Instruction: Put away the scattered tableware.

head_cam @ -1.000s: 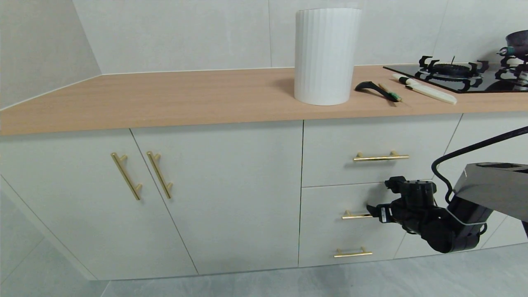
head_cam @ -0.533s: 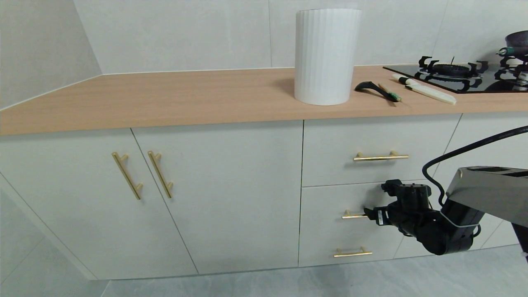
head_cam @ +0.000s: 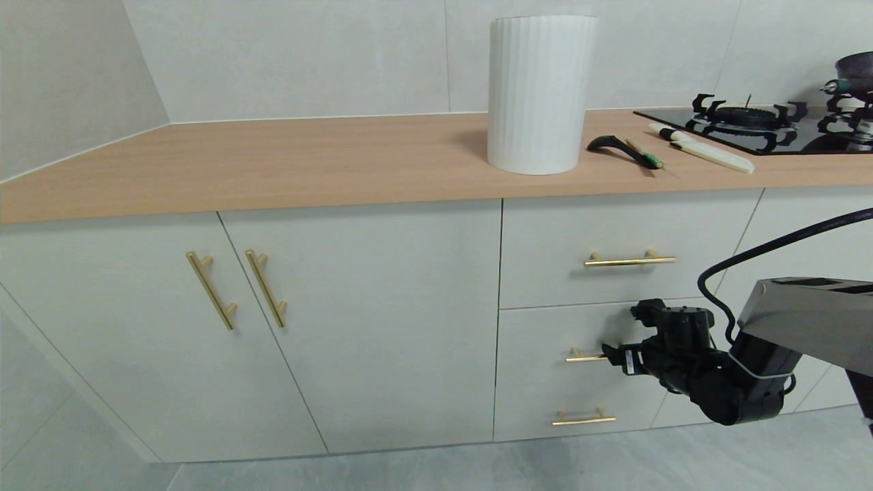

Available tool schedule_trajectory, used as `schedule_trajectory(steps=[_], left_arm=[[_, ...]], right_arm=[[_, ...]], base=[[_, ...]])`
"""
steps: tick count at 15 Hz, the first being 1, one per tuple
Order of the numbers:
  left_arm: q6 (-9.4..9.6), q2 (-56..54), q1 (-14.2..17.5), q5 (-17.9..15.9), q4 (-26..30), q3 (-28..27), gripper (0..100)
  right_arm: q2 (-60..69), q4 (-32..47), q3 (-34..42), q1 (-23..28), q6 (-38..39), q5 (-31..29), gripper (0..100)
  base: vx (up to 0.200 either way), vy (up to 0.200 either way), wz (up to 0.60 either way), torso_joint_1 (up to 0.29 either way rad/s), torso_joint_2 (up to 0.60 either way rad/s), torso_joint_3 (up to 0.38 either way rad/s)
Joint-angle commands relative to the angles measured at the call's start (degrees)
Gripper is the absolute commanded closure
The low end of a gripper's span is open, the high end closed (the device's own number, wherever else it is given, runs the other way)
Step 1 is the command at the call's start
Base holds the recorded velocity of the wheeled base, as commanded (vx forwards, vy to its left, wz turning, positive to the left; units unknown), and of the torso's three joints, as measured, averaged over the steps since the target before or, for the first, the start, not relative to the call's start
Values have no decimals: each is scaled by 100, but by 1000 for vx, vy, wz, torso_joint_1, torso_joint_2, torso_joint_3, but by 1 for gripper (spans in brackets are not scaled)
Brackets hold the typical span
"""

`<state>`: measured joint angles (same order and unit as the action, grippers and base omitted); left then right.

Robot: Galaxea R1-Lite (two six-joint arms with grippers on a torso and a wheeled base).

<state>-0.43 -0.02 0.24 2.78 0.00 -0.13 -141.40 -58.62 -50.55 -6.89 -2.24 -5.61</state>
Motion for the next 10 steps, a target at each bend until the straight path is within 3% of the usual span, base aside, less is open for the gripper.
schedule_trajectory(steps=[1, 10], left_arm=[[-1, 2, 2, 3, 0, 5, 0], [-1, 2, 2, 3, 0, 5, 0]], right_arm=[[-37, 62, 81, -41, -22, 7, 0], [-90, 299, 178, -41, -110, 69, 0]], base=[[0, 0, 0, 0, 0, 0], [0, 0, 0, 0, 0, 0]])
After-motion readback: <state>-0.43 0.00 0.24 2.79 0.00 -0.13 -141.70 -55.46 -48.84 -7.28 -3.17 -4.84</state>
